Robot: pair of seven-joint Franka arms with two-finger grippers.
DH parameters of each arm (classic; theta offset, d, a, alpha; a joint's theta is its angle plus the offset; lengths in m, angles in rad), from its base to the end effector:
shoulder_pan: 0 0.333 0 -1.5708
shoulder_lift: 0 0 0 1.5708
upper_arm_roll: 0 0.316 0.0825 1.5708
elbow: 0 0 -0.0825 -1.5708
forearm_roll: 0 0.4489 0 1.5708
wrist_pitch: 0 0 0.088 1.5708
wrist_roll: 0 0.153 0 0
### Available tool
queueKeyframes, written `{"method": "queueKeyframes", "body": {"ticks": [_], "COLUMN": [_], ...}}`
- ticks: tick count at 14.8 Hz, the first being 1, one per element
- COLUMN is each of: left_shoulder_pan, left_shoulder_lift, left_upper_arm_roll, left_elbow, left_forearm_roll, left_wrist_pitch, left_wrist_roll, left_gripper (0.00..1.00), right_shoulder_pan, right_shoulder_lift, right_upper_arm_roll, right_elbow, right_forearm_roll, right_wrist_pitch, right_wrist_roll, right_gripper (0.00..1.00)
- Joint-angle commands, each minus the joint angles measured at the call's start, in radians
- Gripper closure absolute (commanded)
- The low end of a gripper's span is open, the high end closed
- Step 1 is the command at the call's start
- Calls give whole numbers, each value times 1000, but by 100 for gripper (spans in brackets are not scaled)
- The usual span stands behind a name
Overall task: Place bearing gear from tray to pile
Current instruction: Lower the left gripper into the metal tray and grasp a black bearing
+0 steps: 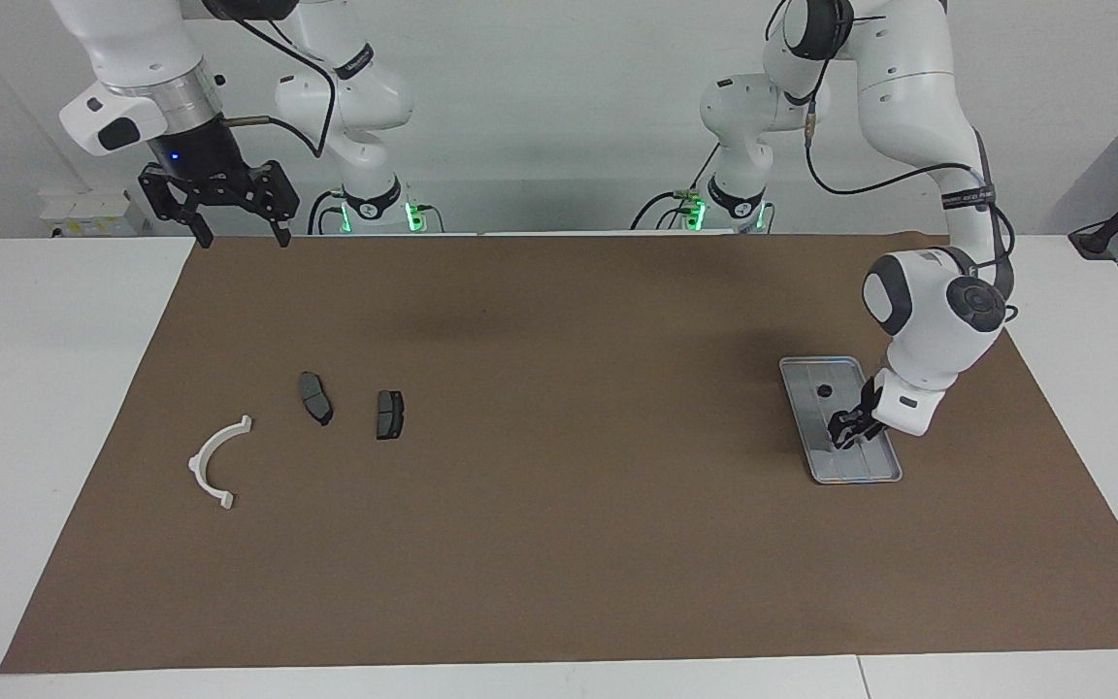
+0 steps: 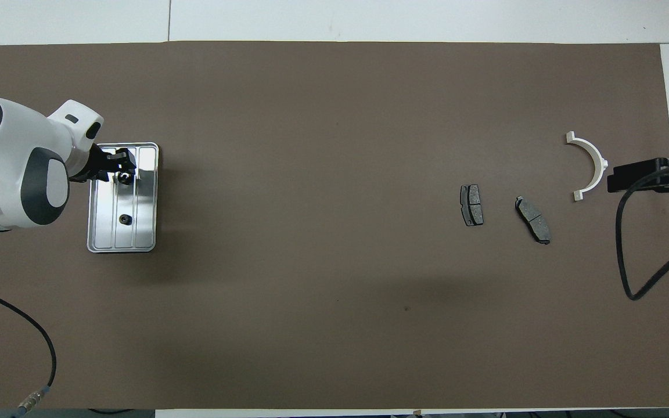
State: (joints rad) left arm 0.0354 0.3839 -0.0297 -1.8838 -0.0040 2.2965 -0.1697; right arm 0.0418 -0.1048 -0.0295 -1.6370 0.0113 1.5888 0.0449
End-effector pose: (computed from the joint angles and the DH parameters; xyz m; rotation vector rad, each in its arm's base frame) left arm 0.6844 0.0039 0.2200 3.1122 0.2814 0.0433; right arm 0.5908 0.0082 0.6079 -3.1239 0.0506 -0.0877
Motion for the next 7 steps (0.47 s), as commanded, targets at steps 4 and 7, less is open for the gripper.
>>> {"method": "queueKeyframes", "body": {"ticks": [4,7], "left_shoulder_pan": [1,1], "left_shoulder_lift": [0,-2], "left_upper_arm_roll": [-6,-6], "left_elbow": [-44,-60], "left_forearm_roll": [-4,-4], "left_wrist_pitch": [67,75], "left_wrist_roll": [7,7], "left_gripper": [36,48], "right_shoulder_pan": [-16,-16], "right_shoulder_lift": [-13,-18], "right_upper_arm_roll": [0,0], "right_elbow": [-9,-15], "right_forearm_roll": [3,3], "right_wrist_pitch": [-12,-10], "right_wrist_roll": [-42,-37], "right_gripper": [0,0]}}
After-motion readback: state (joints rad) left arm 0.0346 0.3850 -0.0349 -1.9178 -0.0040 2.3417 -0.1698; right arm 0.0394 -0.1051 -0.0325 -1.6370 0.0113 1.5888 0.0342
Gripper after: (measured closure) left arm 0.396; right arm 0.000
